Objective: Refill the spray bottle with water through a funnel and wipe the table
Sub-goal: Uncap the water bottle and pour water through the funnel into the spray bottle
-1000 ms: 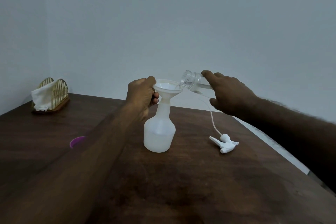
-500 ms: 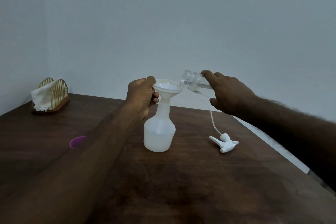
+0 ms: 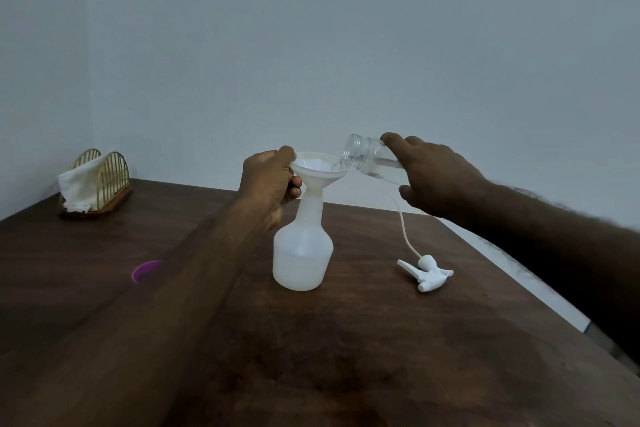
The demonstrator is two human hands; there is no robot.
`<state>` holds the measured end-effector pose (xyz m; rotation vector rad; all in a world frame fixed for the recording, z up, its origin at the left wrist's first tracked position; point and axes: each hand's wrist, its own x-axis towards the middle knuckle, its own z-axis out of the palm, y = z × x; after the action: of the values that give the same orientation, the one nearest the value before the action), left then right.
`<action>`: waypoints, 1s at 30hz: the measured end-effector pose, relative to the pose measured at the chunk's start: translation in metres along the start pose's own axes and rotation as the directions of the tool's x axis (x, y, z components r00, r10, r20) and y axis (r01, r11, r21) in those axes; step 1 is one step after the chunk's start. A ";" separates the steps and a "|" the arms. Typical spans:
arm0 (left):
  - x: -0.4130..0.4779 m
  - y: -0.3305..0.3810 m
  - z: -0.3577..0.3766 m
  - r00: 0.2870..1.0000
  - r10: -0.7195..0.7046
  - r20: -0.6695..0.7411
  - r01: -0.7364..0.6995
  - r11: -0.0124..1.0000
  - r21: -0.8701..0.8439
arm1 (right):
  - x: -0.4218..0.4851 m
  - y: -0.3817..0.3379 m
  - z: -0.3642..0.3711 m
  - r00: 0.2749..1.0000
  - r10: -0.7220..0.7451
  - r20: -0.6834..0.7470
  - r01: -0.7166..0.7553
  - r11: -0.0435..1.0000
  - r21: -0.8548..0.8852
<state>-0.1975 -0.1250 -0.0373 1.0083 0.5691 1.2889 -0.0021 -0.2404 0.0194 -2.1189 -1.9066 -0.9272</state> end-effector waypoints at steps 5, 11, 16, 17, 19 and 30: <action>0.000 0.000 0.000 1.000 -0.001 -0.006 0.001 1.000 0.003 | 0.000 -0.001 -0.002 1.000 -0.007 0.006 0.007 1.000 0.002; 0.000 0.000 0.000 1.000 0.002 -0.006 -0.002 1.000 0.003 | 0.000 -0.002 -0.004 1.000 -0.010 0.009 0.010 1.000 -0.001; 0.000 0.000 0.000 1.000 0.003 0.003 -0.003 1.000 0.000 | -0.001 -0.002 -0.004 1.000 -0.007 0.010 0.007 1.000 -0.004; 0.000 0.000 0.000 1.000 0.002 0.005 -0.002 1.000 0.000 | 0.000 -0.001 -0.004 1.000 -0.006 0.007 0.007 1.000 -0.007; 0.000 0.000 0.000 1.000 0.002 0.008 -0.002 1.000 0.006 | 0.000 -0.002 -0.004 1.000 -0.006 0.007 0.006 1.000 -0.011; 0.001 0.000 0.000 1.000 0.002 0.007 -0.002 1.000 0.008 | 0.002 0.000 -0.004 1.000 -0.016 0.003 0.016 1.000 -0.004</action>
<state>-0.1974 -0.1238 -0.0367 1.0192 0.5686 1.2852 -0.0038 -0.2407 0.0233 -2.1111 -1.9279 -0.9325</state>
